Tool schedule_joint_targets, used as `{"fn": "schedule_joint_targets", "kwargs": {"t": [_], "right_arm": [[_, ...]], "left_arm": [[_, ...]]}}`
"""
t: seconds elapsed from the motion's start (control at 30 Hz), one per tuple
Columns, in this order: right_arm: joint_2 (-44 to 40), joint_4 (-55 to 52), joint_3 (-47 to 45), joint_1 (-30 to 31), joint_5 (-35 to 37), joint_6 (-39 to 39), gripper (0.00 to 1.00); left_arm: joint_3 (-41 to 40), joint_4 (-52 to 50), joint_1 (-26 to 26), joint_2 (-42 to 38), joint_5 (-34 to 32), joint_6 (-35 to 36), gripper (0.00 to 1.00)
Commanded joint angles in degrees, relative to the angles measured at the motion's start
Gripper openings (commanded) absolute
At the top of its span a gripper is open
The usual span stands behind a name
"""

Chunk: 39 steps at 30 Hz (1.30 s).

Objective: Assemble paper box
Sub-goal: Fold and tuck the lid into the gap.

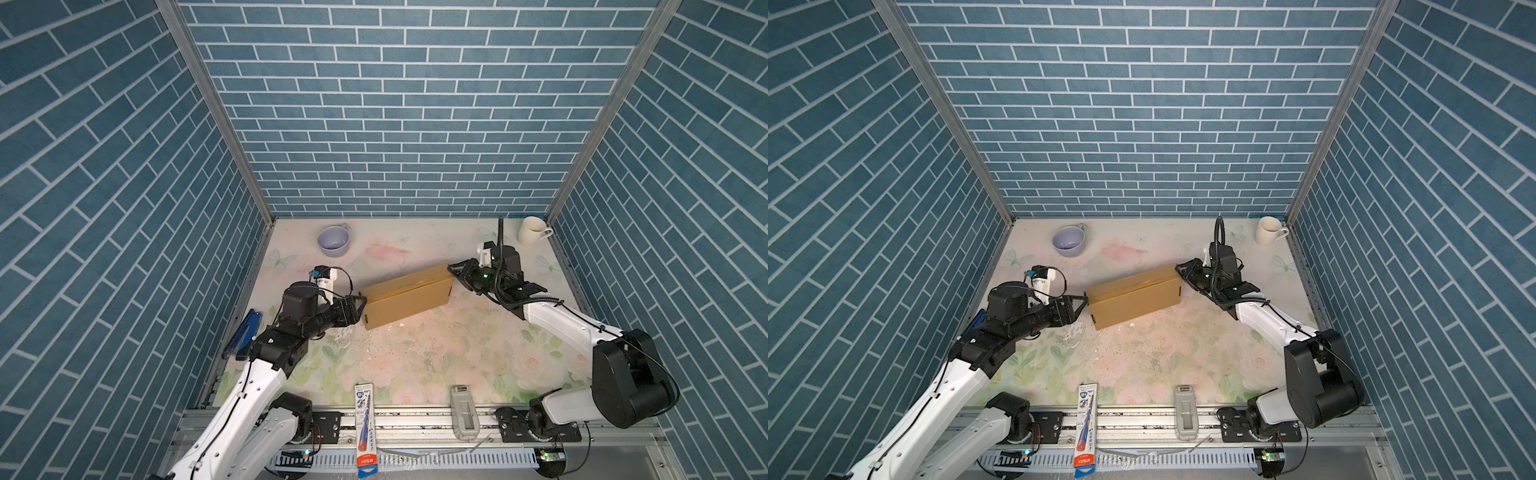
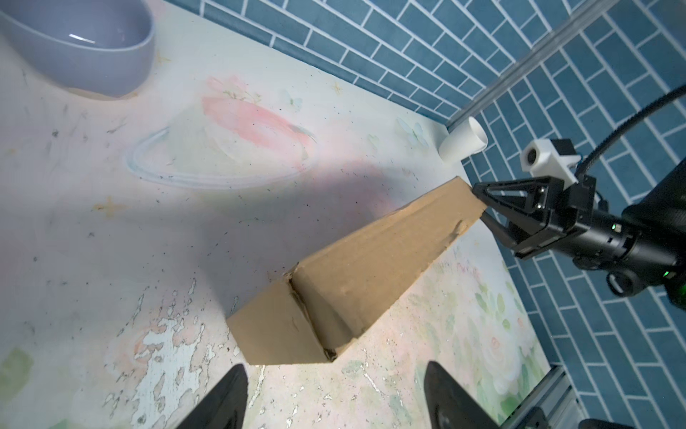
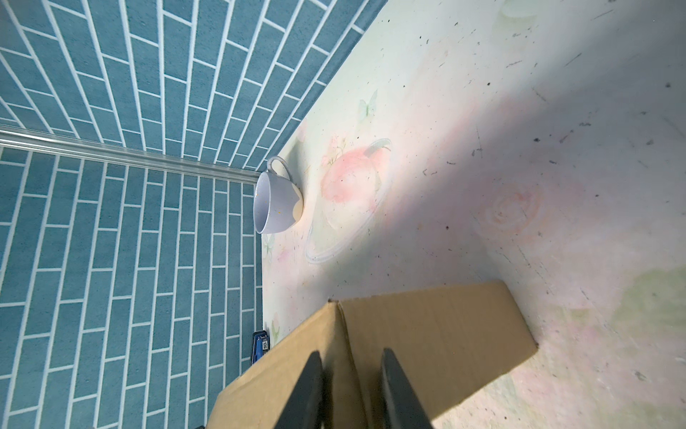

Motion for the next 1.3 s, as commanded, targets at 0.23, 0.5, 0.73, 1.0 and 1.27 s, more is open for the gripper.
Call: {"fn": "schedule_joint_targets", "kwargs": {"t": [0.23,0.5,0.73,1.0,1.27], "right_arm": [[1.0,-5.8,0.1,0.4,1.2,0.7,0.27],[1.6,-5.6,0.5,0.4,1.2,0.6,0.26],[1.6,-5.8,0.5,0.6,1.4,0.7,0.26],[1.6,-5.9,-0.1,0.8,1.8,0.6,0.26],[2.0,-5.4,-0.4,1.4,2.1,0.7,0.26]], "left_arm": [[-12.0,25.3,1.4,0.2,3.1,-23.7,0.76],[-15.4,34.0,1.4,3.1,1.8,-25.5,0.75],[-16.9,35.1,1.4,4.1,2.1,-25.5,0.70],[-19.5,36.1,1.4,5.2,2.2,-25.2,0.57],[-21.2,32.4,1.4,6.1,0.9,-22.1,0.44]]}}
